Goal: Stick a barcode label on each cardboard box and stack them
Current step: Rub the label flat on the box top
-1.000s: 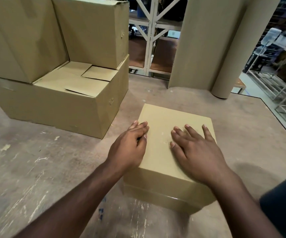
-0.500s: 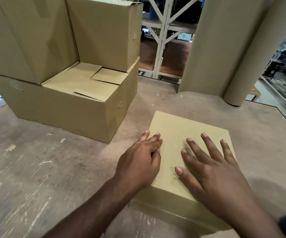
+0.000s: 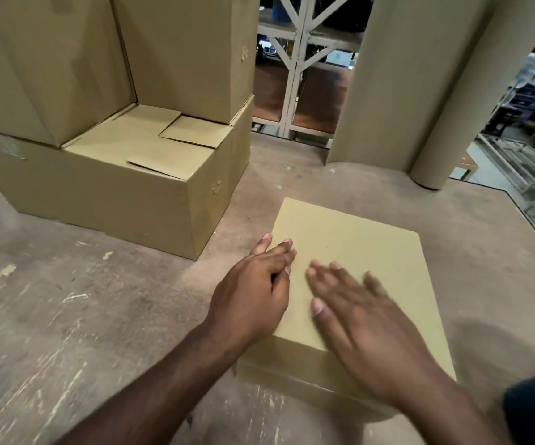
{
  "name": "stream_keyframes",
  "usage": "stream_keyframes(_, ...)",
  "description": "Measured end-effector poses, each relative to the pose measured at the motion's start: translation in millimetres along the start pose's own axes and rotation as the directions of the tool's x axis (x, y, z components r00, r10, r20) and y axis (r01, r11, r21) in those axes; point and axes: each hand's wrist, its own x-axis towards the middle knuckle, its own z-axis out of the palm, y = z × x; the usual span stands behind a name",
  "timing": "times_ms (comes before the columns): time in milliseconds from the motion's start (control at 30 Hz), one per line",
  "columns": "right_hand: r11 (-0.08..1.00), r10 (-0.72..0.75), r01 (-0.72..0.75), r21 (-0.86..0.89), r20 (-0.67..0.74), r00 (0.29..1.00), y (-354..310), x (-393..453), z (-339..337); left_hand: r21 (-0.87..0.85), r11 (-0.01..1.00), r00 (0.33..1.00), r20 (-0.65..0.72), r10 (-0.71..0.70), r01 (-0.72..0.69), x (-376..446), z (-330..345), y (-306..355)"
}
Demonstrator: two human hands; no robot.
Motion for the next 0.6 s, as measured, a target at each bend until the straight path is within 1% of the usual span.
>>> stream_keyframes(100, 0.985, 0.168, -0.17, -0.028, -0.064, 0.984, 33.1, 9.6, -12.7, -0.028, 1.0, 1.0, 0.008, -0.006, 0.006, -0.7, -1.0, 0.3)
stream_keyframes(133, 0.98, 0.194, -0.197, -0.035, -0.075, 0.978, 32.9, 13.4, -14.2, -0.027, 1.0, 1.0, 0.008, -0.006, 0.006, -0.7, -1.7, 0.9)
stream_keyframes(167, 0.982, 0.181, -0.184, -0.041, -0.071, 0.981, 25.6, 16.4, -14.1, -0.023, 1.0, 1.0, 0.007, -0.007, 0.007, -0.8, -1.9, 1.1)
stream_keyframes(200, 0.991, 0.125, -0.127, -0.03, -0.054, 0.991, 13.5, 17.2, -12.2, -0.021, 1.0, 1.0, 0.003, -0.009, 0.009, -0.7, -1.4, 0.8)
stream_keyframes(267, 0.998, -0.035, 0.035, 0.045, -0.009, 0.999, -9.3, 11.7, -3.6, -0.035, 0.999, 1.0, -0.004, -0.017, 0.017, -0.7, -0.4, -0.7)
stream_keyframes(300, 0.995, -0.08, 0.079, 0.065, 0.013, 0.997, -12.1, 9.1, -1.2, -0.047, 0.999, 1.0, -0.003, -0.02, 0.02, -0.5, -0.1, -1.7)
stream_keyframes(333, 0.994, -0.087, 0.086, 0.062, 0.017, 0.996, -7.5, 9.0, -2.0, -0.059, 0.998, 1.0, -0.001, -0.021, 0.021, -0.6, 0.1, -2.3)
stream_keyframes(367, 0.998, -0.057, 0.057, 0.039, -0.01, 0.998, 2.9, 11.4, -3.6, -0.065, 0.998, 1.0, 0.003, -0.022, 0.022, -0.7, 0.1, -2.6)
stream_keyframes(433, 0.998, 0.051, -0.055, -0.041, -0.079, 0.996, 26.6, 18.3, -9.1, -0.061, 0.998, 1.0, 0.007, -0.026, 0.026, -1.1, 0.0, -1.7)
stream_keyframes(467, 0.992, 0.091, -0.097, -0.08, -0.084, 0.992, 32.1, 21.1, -13.8, -0.051, 0.998, 1.0, 0.005, -0.026, 0.026, -1.4, -0.1, -1.0)
stream_keyframes(533, 0.981, 0.101, -0.111, -0.158, -0.07, 0.992, 24.1, 22.8, -16.4, -0.03, 0.999, 1.0, 0.0, -0.025, 0.025, -0.7, -0.6, 0.3)
stream_keyframes(600, 0.966, 0.046, -0.069, -0.249, -0.095, 0.994, 0.5, 11.9, -11.4, -0.024, 0.999, 1.0, -0.003, -0.029, 0.029, -0.6, -1.2, 0.8)
